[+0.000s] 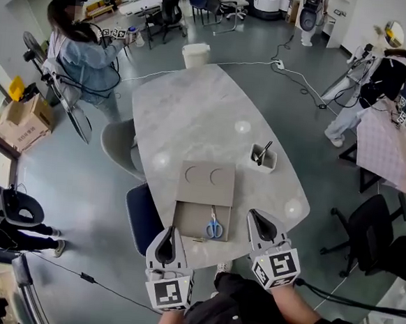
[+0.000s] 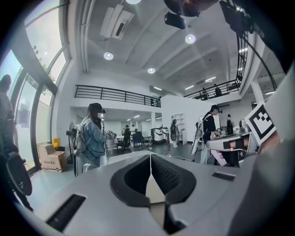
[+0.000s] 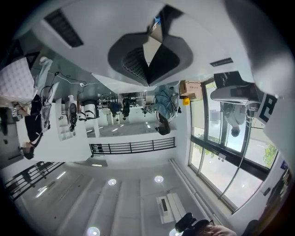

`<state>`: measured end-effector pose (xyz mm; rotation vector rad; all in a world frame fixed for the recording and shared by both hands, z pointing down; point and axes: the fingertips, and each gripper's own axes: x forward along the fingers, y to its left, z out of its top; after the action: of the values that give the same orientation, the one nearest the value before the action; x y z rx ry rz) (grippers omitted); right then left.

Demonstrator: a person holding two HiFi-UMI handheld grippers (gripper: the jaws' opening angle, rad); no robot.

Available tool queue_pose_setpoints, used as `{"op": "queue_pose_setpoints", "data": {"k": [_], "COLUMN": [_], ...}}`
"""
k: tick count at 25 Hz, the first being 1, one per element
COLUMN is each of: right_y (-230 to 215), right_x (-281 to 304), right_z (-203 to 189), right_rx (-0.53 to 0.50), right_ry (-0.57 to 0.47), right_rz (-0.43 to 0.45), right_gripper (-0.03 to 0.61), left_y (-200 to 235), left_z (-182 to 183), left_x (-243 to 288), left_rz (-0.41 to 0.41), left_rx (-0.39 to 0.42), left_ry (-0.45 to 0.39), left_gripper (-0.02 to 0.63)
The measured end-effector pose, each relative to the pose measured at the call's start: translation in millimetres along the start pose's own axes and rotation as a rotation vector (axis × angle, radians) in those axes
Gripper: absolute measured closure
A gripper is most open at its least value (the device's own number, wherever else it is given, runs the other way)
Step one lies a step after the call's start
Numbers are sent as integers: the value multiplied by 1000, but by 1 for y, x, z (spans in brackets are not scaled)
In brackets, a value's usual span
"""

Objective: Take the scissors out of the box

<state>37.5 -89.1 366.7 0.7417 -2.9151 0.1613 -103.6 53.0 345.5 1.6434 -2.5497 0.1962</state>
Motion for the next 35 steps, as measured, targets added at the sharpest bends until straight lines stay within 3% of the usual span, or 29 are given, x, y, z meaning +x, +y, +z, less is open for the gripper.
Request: {"op": "queue_pose_setpoints", "data": {"k": [13,24,30,35], "right_y": [-6,6,22,38], "right_x": [63,82,80,77], "right_z": [-23,-62,-104,-154], "right_rx": [24,30,23,-53], "right_ry": [109,251,399,528], "right_rz": [80,22,11,29], "right_gripper": [581,581,580,578], "left_y": [19,27,33,25], "left_z": [-12,-34,-59,-84], "left_x": [46,67,65,68], "left_rz": [39,-78,-132,-200], "left_rx": [-5,-15,-30,-44], "left_ry": [61,114,163,222], "left_gripper": [597,597,597,597]}}
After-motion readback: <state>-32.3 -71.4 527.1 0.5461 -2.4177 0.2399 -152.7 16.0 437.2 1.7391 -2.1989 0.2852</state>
